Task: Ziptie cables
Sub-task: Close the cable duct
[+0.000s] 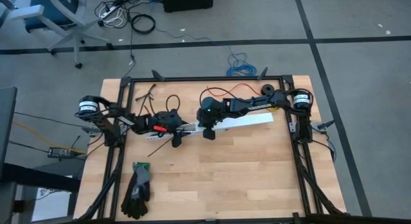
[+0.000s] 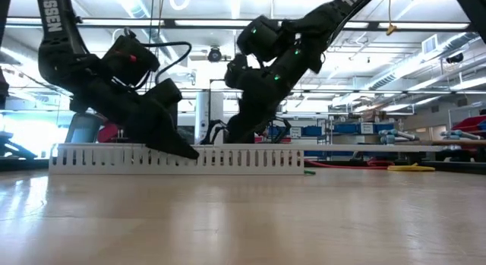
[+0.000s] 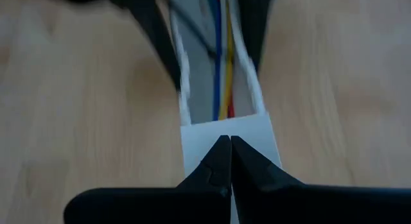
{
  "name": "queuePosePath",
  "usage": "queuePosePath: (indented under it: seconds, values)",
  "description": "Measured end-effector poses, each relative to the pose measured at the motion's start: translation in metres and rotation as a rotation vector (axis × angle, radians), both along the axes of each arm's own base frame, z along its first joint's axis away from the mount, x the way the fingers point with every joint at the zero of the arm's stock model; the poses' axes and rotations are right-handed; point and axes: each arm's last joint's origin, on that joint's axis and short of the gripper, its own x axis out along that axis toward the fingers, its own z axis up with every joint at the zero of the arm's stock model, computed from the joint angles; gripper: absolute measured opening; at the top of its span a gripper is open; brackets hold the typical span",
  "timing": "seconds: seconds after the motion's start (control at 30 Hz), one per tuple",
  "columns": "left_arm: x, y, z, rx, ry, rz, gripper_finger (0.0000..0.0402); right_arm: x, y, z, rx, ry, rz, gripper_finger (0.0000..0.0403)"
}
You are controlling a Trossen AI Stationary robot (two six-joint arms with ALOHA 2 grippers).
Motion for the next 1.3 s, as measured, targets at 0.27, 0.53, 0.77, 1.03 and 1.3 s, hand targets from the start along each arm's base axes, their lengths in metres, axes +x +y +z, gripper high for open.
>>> queuePosePath:
  seconds: [0.27, 0.53, 0.77, 1.03, 1.3]
  values:
    - [0.005, 0.001, 0.003, 0.018, -0.001, -0.013, 0.0249, 0.020, -0.002, -0.011, -0.013, -0.192, 0.048, 0.0000]
    - [0.005, 0.001, 0.003, 0.020, -0.002, -0.014, 0.0249, 0.016, -0.001, 0.017, -0.061, -0.266, 0.069, 0.0000]
    - [0.005, 0.001, 0.003, 0.020, -0.009, -0.017, 0.0259, 0.010, 0.000, 0.019, -0.060, -0.204, 0.057, 0.0000]
    - [0.007, 0.001, 0.006, 0.050, -0.044, -0.031, 0.0284, 0.006, 0.000, 0.030, -0.065, -0.209, 0.044, 0.0000]
    - [0.008, 0.001, 0.009, 0.055, -0.072, -0.030, 0.0285, -0.003, 0.000, 0.037, -0.081, -0.152, 0.025, 0.0000]
